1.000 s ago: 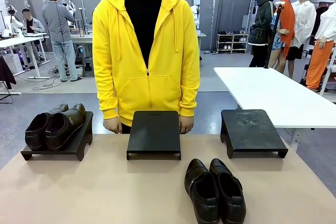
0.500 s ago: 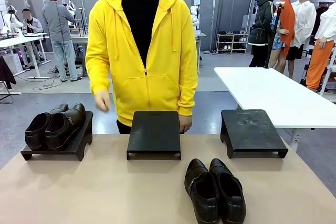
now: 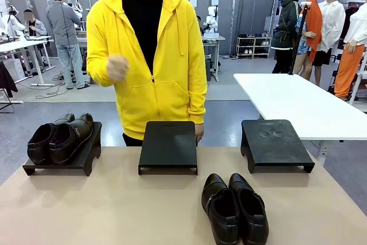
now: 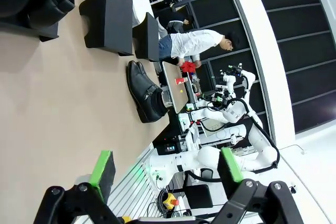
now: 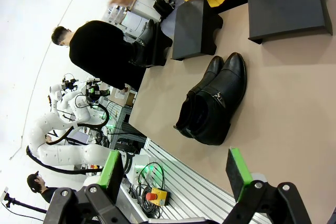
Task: Place the shoes on the stand as instructed by the person.
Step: Pick up another pair of Shoes and place it on the Shoes Stand indicated by the person.
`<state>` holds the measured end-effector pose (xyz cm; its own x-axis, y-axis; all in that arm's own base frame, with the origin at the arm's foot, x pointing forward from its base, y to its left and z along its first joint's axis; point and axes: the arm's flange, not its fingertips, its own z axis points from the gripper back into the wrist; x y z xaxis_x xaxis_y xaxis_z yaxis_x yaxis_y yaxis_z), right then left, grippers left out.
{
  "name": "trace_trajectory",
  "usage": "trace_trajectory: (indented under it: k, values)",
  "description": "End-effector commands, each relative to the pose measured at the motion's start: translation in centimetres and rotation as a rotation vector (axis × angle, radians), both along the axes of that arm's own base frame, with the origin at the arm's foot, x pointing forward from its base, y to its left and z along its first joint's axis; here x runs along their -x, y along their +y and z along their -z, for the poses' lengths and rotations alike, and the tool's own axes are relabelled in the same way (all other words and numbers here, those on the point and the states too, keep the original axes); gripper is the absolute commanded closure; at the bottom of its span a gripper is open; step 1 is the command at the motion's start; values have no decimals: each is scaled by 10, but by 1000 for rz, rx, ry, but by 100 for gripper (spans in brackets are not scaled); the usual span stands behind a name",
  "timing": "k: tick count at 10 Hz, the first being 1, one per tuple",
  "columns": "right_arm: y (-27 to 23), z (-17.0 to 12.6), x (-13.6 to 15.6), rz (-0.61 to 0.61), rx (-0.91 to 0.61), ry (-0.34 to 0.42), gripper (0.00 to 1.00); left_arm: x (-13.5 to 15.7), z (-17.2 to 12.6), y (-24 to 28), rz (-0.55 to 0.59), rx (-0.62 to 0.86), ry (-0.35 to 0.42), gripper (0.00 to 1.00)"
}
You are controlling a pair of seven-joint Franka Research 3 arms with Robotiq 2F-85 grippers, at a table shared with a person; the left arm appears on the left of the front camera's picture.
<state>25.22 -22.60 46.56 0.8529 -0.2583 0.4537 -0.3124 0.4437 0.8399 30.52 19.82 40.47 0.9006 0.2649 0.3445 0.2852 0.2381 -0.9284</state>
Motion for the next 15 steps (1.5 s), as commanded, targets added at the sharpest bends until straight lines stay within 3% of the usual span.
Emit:
trace_trajectory:
  k: [1, 9, 12, 15]
  values:
    - [-1, -2, 1, -6, -5, -19, 0, 2, -2, -1, 5, 13, -24, 0]
    - [0, 0, 0, 0, 0, 0, 0, 2, -2, -1, 5, 13, -24, 0]
    - [43, -55, -13, -26, 157, 92, 0, 2, -2, -1, 5, 13, -24, 0]
    - [134, -107, -42, -114, 337, 223, 0, 2, -2, -1, 5, 13, -24, 0]
